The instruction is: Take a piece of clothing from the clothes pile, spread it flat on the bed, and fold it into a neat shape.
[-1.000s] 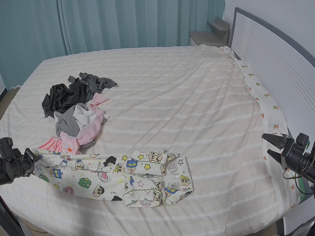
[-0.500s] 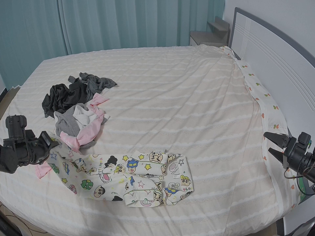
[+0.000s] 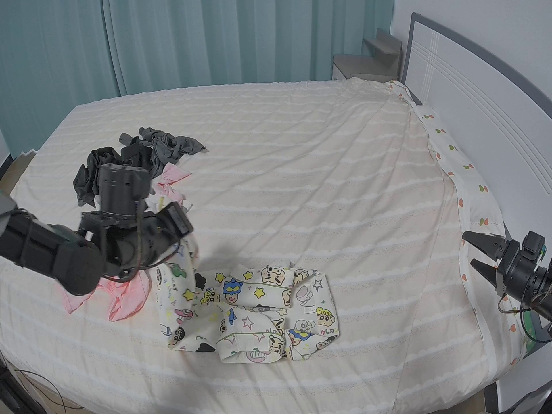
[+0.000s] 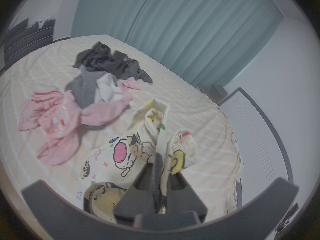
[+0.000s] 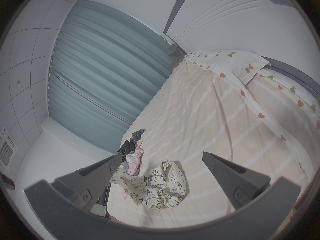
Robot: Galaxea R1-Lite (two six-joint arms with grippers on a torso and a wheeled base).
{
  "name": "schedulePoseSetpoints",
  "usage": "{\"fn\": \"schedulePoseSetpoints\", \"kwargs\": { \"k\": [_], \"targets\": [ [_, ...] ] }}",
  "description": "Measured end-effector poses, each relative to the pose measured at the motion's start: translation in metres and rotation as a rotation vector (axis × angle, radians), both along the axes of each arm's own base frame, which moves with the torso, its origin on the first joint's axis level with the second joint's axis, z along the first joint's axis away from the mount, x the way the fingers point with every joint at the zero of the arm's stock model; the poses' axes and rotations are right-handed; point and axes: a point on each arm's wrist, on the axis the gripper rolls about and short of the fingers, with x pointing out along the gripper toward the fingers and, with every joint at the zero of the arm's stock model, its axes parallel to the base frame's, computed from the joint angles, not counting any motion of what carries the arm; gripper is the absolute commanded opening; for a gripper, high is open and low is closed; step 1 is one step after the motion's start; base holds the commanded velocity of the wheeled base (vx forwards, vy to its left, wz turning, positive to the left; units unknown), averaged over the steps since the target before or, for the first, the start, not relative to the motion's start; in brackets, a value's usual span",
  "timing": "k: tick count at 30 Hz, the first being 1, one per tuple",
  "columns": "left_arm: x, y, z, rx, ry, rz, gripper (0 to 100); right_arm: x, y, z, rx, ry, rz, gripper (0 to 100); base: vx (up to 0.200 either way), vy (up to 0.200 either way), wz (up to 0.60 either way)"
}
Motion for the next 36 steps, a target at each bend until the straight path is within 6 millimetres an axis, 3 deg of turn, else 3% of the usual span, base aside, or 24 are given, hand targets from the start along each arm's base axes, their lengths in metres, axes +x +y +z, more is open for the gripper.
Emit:
{"fn": "schedulePoseSetpoints", "kwargs": {
  "k": [6,11,21,22,36],
  "targets": [
    [0.007,-0.067,-0.019,0.005,0.009,-0.081,0,0.001,0.0,-0.002,-0.002,0.01,-0.001,100,0.0,0.0,0.0],
    [0.007,-0.107,-0.037,-0.008,0.027,-0.127,0,0.003,-0.001,-0.004,-0.007,0.022,-0.003,100,0.0,0.0,0.0],
    [0.007,-0.125,-0.056,-0.086,0.092,-0.145,0,0.006,-0.001,-0.009,-0.011,0.044,-0.003,100,0.0,0.0,0.0],
    [0.006,-0.126,-0.057,-0.085,0.095,-0.149,100,0.006,-0.001,-0.009,-0.011,0.045,-0.003,100,0.0,0.0,0.0],
    [0.003,-0.131,-0.06,-0.09,0.068,-0.155,100,0.007,0.0,-0.011,-0.01,0.059,0.002,100,0.0,0.0,0.0]
  ]
}}
